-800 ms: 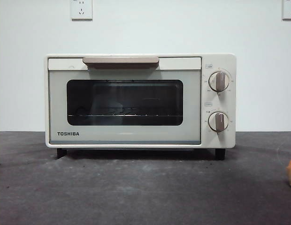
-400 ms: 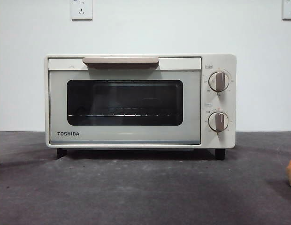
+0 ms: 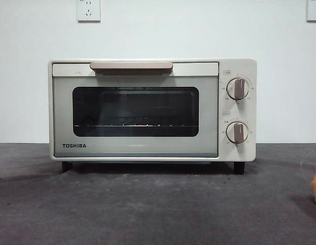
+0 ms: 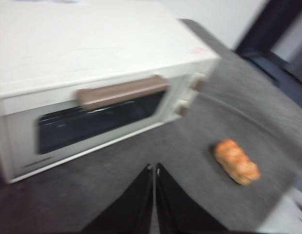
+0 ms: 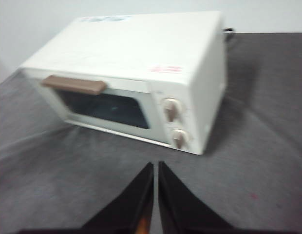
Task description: The left arm flap open the oven, the right arm pick bread and place it into oven, the left arm flap close the oven
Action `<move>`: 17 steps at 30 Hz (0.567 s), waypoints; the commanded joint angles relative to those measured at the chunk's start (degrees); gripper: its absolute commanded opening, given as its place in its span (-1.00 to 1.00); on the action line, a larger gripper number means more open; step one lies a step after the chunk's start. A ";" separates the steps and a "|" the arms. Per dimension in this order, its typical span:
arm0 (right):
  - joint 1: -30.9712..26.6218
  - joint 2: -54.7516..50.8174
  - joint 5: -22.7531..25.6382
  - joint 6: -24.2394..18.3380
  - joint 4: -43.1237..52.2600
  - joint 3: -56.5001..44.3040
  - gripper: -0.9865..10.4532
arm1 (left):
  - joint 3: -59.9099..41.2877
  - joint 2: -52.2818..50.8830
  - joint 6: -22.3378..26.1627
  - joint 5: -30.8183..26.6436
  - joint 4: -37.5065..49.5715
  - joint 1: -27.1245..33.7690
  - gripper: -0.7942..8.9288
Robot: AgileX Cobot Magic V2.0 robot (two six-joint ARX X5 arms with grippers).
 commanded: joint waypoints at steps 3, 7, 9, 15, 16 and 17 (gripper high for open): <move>1.75 0.48 -4.52 -2.12 0.52 1.16 -0.81 | 1.31 -0.02 2.64 1.49 0.52 -0.55 -0.79; 2.01 0.48 -5.05 -2.05 0.50 1.16 -0.81 | 1.31 0.00 2.64 1.46 0.44 -0.55 -0.77; 2.01 0.48 -5.03 -1.53 0.48 1.16 -0.80 | 1.31 0.04 2.64 1.42 0.48 -0.55 -0.77; 2.01 0.48 -5.03 -1.42 -0.35 1.16 -0.32 | 1.31 0.04 2.62 1.42 0.48 -0.55 -0.24; 2.01 0.48 -5.03 -1.22 -0.48 1.18 -0.21 | 1.31 0.04 2.58 1.42 0.48 -0.55 -0.10; 2.01 0.48 -5.01 -1.03 -0.57 1.16 -0.12 | 1.31 0.04 2.58 1.42 0.44 -0.55 0.01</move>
